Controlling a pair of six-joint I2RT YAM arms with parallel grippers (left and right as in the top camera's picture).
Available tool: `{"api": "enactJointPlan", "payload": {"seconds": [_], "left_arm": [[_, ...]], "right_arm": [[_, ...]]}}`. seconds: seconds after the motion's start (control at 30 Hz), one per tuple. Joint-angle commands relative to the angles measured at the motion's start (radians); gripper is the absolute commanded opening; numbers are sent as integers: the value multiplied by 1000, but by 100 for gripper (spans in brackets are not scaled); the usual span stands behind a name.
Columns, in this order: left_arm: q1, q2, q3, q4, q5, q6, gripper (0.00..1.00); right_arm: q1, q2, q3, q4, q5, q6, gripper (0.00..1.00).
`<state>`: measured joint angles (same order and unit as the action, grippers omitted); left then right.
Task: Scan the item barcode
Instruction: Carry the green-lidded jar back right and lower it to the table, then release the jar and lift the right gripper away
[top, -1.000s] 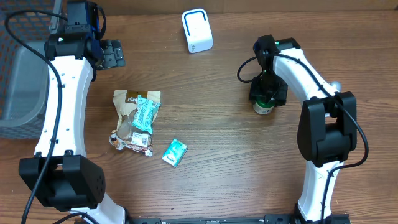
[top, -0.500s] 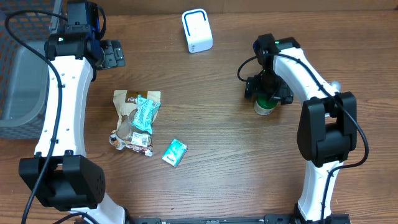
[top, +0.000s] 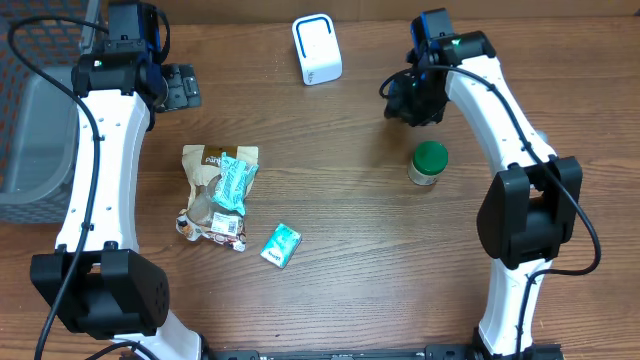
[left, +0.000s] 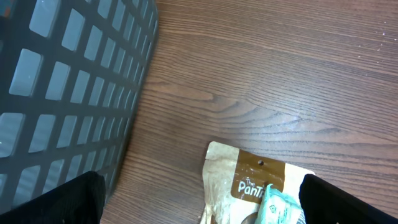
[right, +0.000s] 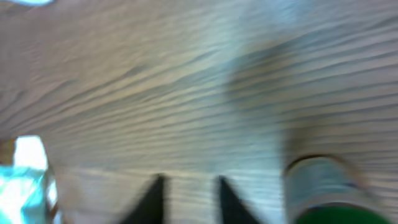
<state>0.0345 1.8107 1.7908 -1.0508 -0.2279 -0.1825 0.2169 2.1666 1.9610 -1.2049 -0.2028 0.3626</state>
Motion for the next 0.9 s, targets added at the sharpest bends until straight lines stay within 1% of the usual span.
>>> {"api": "enactJointPlan", "payload": {"seconds": [0.0,0.17,0.33,0.5,0.87], "left_arm": [[-2,-15,18,1,-7,14,100],[-2,-15,18,1,-7,14,100],[-2,-15,18,1,-7,14,100],[-2,-15,18,1,-7,14,99],[-2,-15,18,1,-7,14,100]], "right_arm": [[61,-11,-56,3,-64,-1,5],[129,-11,-124,-4,154,0,5],[144,-11,-167,-67,315,8,5],[97,-11,-176,-144,373,11,5],[-43,-11,-176,-183,373,34,7]]}}
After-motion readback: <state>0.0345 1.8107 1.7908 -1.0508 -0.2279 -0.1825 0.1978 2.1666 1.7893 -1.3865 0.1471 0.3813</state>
